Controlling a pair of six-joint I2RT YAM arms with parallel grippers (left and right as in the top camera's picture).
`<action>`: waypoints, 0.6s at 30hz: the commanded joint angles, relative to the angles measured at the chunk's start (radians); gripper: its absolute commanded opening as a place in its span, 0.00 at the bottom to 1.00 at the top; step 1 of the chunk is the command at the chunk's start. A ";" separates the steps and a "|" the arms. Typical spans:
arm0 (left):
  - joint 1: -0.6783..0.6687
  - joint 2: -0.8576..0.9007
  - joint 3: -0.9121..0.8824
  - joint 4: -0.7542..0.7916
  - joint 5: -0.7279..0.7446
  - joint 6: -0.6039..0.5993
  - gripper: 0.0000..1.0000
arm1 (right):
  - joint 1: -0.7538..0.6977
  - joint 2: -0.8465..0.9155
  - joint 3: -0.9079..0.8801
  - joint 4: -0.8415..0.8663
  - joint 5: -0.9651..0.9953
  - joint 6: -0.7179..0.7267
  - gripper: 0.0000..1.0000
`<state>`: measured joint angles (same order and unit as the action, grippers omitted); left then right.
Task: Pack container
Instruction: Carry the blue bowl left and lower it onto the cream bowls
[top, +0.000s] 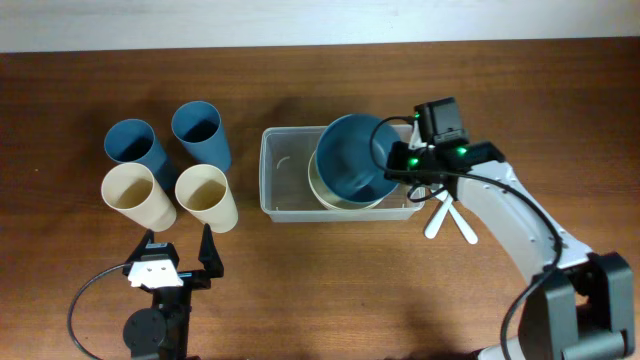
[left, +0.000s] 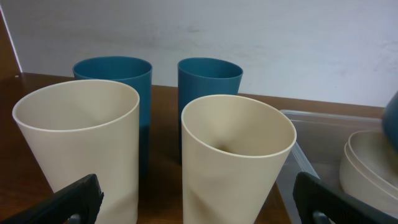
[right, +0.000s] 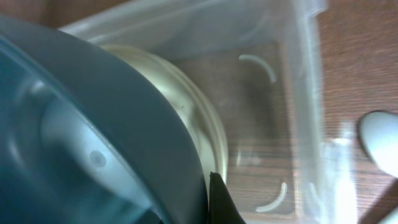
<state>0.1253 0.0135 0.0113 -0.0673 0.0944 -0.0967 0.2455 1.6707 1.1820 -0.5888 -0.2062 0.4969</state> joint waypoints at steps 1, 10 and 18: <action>-0.003 -0.008 -0.001 -0.008 0.007 0.016 1.00 | 0.043 0.022 0.020 0.023 0.010 -0.002 0.04; -0.003 -0.008 -0.001 -0.008 0.007 0.016 1.00 | 0.054 0.026 0.020 0.025 0.043 -0.001 0.04; -0.003 -0.008 -0.001 -0.008 0.007 0.016 1.00 | 0.054 0.026 0.027 -0.002 0.066 0.013 0.04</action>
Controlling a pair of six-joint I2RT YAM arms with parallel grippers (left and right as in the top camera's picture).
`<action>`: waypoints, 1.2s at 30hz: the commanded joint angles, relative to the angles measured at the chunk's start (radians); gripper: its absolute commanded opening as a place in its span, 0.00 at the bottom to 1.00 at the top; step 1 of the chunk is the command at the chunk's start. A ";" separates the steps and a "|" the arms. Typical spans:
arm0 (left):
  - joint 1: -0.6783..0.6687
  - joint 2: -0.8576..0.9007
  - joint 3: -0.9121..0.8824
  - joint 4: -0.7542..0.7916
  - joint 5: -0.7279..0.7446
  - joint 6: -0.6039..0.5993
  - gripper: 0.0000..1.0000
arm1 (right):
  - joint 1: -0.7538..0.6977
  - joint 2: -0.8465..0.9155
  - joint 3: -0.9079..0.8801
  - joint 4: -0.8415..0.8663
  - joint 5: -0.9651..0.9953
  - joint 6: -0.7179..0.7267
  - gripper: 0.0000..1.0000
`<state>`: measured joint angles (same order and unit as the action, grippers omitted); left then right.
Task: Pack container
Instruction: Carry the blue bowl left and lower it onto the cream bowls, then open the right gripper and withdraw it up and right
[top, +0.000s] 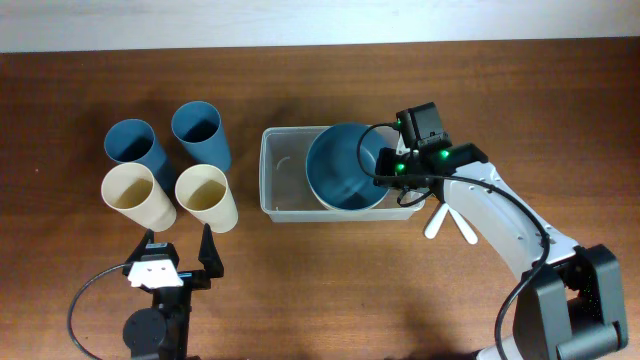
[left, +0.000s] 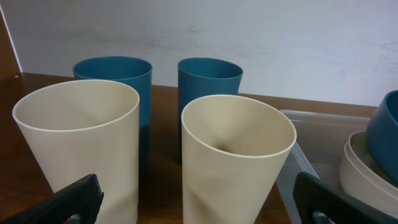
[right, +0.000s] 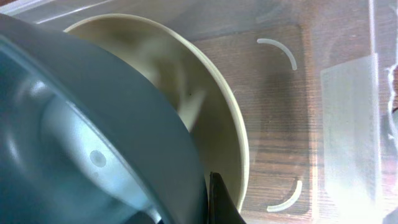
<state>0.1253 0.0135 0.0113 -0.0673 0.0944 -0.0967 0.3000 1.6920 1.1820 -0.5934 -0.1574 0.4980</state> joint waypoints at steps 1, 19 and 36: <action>-0.003 -0.008 -0.001 -0.008 0.007 0.016 1.00 | -0.001 0.005 0.027 -0.001 0.018 0.017 0.04; -0.003 -0.008 -0.001 -0.008 0.007 0.016 1.00 | -0.001 0.004 0.208 -0.156 0.016 -0.025 0.72; -0.003 -0.008 -0.001 -0.008 0.007 0.016 1.00 | -0.237 0.003 0.484 -0.709 0.196 -0.011 0.71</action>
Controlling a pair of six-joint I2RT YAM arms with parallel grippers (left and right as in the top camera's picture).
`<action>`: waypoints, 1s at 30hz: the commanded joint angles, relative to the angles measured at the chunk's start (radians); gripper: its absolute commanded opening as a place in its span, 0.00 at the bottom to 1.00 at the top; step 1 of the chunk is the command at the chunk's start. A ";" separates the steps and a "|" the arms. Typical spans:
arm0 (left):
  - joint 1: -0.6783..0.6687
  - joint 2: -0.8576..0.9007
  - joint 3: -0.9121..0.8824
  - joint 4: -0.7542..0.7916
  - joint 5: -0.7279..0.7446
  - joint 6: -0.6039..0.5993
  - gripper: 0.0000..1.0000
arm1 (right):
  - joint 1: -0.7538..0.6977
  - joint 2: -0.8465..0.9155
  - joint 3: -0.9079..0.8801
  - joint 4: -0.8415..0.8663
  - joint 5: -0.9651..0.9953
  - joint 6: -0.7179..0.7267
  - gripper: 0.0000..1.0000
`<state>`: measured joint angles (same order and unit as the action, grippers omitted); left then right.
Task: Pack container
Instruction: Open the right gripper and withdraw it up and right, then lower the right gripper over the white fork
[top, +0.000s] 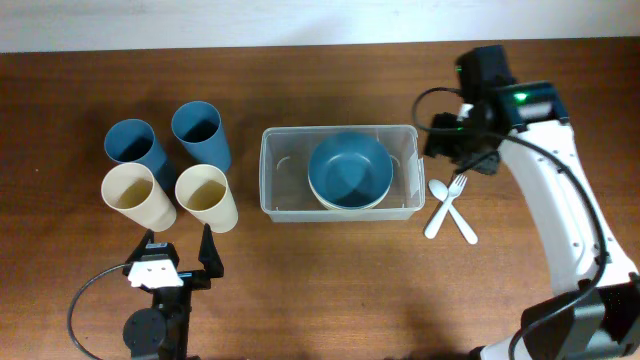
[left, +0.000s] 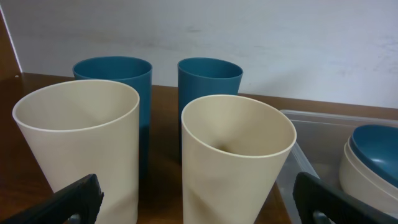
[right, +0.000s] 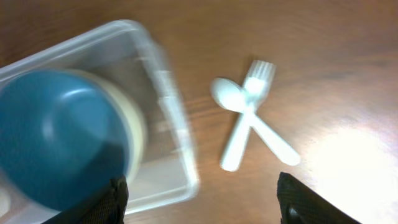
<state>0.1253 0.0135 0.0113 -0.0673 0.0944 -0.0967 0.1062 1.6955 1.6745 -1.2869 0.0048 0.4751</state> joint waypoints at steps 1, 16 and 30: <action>-0.003 -0.008 -0.001 -0.008 0.007 0.016 1.00 | -0.057 0.000 -0.018 -0.021 0.034 0.010 0.71; -0.003 -0.008 -0.001 -0.008 0.007 0.016 1.00 | -0.120 0.000 -0.422 0.379 0.032 0.031 0.68; -0.003 -0.008 -0.001 -0.008 0.007 0.016 1.00 | -0.192 0.049 -0.494 0.616 0.029 -0.053 0.58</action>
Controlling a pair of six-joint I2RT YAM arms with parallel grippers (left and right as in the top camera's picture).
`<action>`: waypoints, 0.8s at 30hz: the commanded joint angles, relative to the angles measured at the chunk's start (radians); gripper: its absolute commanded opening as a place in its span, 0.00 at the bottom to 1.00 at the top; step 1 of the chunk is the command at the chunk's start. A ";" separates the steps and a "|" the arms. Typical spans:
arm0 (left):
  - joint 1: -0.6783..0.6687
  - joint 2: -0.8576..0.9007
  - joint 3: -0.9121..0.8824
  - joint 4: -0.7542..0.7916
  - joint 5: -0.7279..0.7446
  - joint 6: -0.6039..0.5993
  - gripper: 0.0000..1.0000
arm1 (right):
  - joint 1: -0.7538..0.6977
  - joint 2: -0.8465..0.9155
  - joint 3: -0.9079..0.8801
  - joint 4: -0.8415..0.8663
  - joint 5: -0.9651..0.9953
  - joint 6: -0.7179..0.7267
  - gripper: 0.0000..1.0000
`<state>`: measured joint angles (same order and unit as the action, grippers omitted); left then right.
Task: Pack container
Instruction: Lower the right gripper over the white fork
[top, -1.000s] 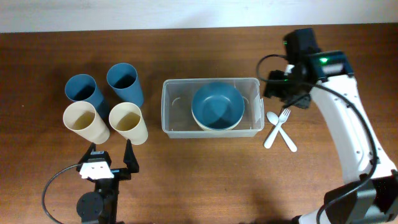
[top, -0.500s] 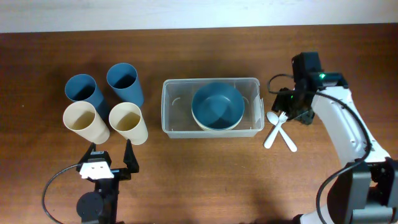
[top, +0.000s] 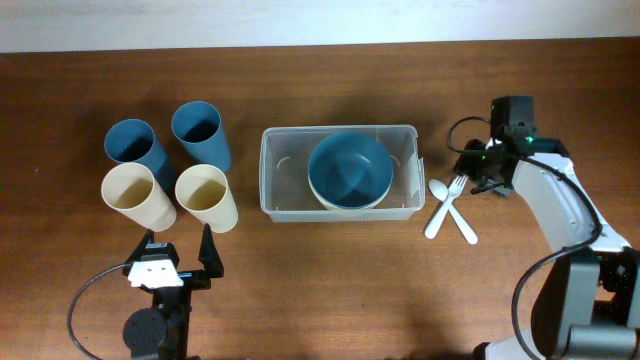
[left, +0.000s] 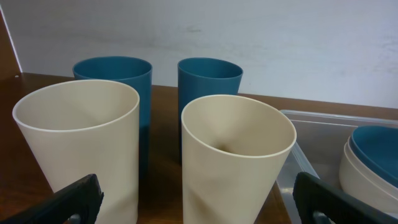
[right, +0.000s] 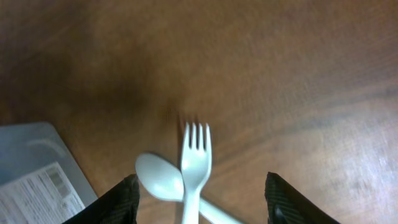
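The clear plastic container (top: 275, 185) sits mid-table, holding a blue bowl (top: 348, 170) nested in a cream bowl (top: 322, 198). Right of it a white fork (top: 446, 205) and white spoon (top: 452, 210) lie crossed on the wood; the wrist view shows the fork (right: 195, 158) over the spoon (right: 158, 179). My right gripper (right: 200, 202) hangs open above the cutlery, holding nothing. Two blue cups (top: 200, 135) and two cream cups (top: 206, 198) stand at the left. My left gripper (left: 198, 199) rests open just in front of the cream cups (left: 236, 158).
The container's right end carries a paper label (right: 40, 193). The right arm (top: 545, 195) reaches in from the right edge. A pale wall (left: 249, 31) borders the table's far side.
My right gripper was open and high beside the container's right end; now it is lower and farther right, directly over the crossed fork and spoon. Bowls and left arm are unchanged.
My right gripper held the blue bowl tilted over the cream bowl in the container. Then the bowl was lower, nearly nested. Later it sat let go in the cream bowl with the gripper open and clear. Now the gripper is over the cutlery.
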<state>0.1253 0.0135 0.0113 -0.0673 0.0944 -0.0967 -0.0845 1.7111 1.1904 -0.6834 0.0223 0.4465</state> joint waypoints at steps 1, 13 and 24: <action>-0.003 -0.008 -0.001 -0.008 0.007 0.016 1.00 | -0.001 0.045 -0.010 0.020 0.010 -0.024 0.56; -0.003 -0.008 -0.001 -0.008 0.007 0.016 1.00 | -0.001 0.171 -0.010 0.085 -0.015 -0.024 0.48; -0.003 -0.008 -0.001 -0.008 0.007 0.016 1.00 | -0.001 0.213 -0.010 0.140 -0.011 -0.050 0.48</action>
<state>0.1253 0.0135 0.0113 -0.0673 0.0944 -0.0967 -0.0845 1.8946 1.1851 -0.5480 0.0143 0.4095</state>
